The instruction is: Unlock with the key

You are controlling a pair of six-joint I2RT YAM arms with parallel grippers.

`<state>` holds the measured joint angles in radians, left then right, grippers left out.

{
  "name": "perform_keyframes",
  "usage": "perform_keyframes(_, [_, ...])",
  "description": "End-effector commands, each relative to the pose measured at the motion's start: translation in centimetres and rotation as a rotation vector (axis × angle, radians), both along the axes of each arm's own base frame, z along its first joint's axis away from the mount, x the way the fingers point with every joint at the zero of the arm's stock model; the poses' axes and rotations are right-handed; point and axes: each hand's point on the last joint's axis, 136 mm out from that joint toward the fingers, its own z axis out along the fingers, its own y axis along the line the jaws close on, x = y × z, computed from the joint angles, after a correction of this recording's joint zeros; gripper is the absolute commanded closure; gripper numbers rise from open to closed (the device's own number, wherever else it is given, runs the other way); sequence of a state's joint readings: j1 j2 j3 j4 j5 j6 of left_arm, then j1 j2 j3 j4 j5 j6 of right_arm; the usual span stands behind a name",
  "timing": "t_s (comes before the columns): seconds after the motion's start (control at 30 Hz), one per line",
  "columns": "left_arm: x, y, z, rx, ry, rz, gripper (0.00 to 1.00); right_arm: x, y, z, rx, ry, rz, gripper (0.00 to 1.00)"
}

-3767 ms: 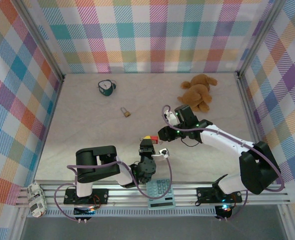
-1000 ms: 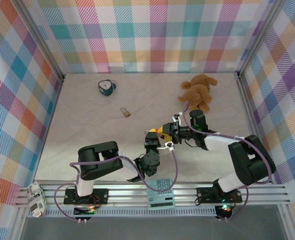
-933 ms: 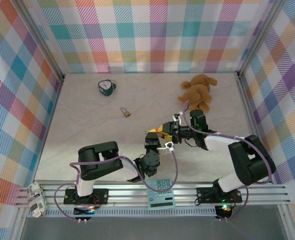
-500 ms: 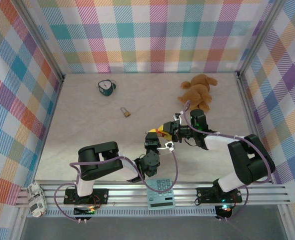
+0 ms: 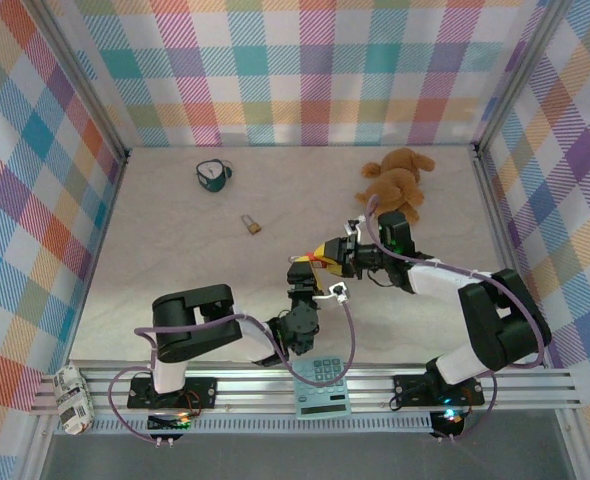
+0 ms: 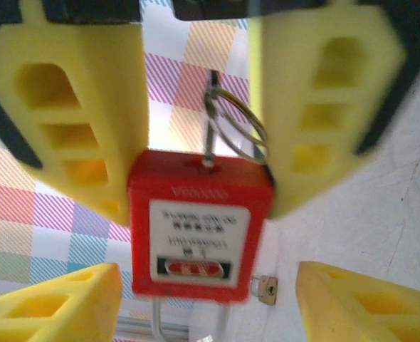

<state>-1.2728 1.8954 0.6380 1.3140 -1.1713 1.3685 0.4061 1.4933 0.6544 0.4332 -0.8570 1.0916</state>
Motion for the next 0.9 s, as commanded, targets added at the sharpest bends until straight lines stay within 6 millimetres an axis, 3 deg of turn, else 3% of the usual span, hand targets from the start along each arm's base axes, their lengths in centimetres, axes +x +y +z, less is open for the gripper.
perform_keyframes(0.0, [-0.8,1.0,1.5,-0.116,-0.01,0.02,0.24,1.0,0.2,1.8,0.0,-0.068,0.003,0.62])
perform_keyframes(0.27, [-1.6,1.5,2.0,-0.145,-0.009,0.004,0.12,1.8,0.3,1.9,-0.004,-0.073,-0.019,0.62])
perform_keyframes(0.47, [-1.8,1.8,4.1,-0.218,-0.023,-0.014,0.0,1.6,0.1,1.5,-0.029,-0.073,-0.018,0.62])
perform_keyframes(0.87, [-2.2,3.6,7.7,-0.367,-0.047,-0.014,0.0,2.3,0.3,1.2,-0.063,-0.095,-0.005,0.62])
